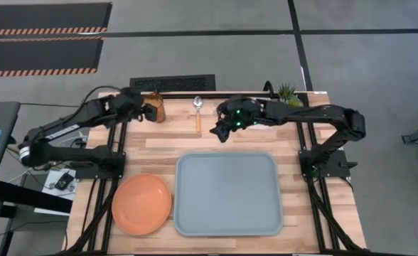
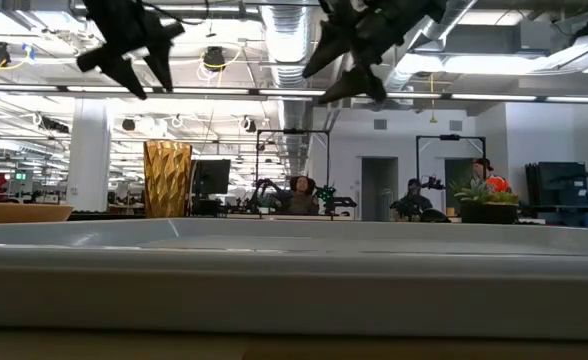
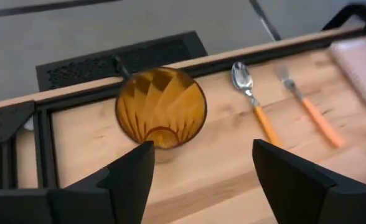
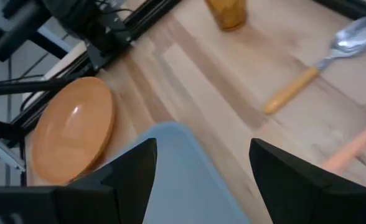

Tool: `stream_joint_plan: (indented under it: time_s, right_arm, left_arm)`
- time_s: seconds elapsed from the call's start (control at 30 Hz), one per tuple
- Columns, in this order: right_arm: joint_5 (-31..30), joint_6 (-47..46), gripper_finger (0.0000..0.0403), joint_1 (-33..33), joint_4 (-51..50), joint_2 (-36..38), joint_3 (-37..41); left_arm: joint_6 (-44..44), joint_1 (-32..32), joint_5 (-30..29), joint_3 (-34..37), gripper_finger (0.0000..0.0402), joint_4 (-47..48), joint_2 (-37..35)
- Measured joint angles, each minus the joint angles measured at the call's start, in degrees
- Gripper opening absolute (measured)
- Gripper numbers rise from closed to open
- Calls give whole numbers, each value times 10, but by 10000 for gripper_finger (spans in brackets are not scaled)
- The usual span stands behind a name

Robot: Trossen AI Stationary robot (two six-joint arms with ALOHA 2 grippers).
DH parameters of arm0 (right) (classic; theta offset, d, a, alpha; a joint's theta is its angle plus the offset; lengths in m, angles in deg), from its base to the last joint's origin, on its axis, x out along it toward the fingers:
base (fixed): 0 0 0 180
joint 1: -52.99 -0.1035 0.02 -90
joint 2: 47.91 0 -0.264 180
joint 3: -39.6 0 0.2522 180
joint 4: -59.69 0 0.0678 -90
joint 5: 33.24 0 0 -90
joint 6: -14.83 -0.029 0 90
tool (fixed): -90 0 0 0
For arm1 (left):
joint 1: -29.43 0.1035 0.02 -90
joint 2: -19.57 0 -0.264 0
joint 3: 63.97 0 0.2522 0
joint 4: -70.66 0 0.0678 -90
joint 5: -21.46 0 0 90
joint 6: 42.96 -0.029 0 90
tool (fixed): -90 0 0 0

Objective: Pick and place plate/cup/fork/spoon on tray
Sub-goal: Put the orange glass on top of the gray serving tray

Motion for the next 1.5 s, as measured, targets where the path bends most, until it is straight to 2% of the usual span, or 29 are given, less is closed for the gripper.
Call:
stream_joint_plan:
  time_s: [0.1, 0.27, 0.47, 0.7, 0.93, 1.27, 1.5]
  right_arm:
    - [-2, 0, 281, 12, -30, 23, -1]
    - [-3, 3, 281, 20, -45, 46, -1]
    - [-4, 13, 281, 19, -45, 44, -1]
    - [-2, 14, 281, 18, -51, 31, 0]
    - [-2, 15, 281, 18, -50, 31, 0]
    - [-3, 14, 281, 19, -50, 31, 0]
    - [-4, 14, 281, 19, -50, 31, 0]
  left_arm:
    - [-42, 38, 25, 0, 281, -8, 26]
    - [-66, 83, 20, -2, 305, -10, 41]
    - [-104, 125, -1, -23, 307, -12, 42]
    - [-146, 180, 57, -28, 299, -35, 80]
    - [-170, 202, 100, -27, 295, -40, 118]
    - [-179, 218, 131, -23, 294, -46, 118]
    - [-183, 231, 127, -7, 294, -52, 118]
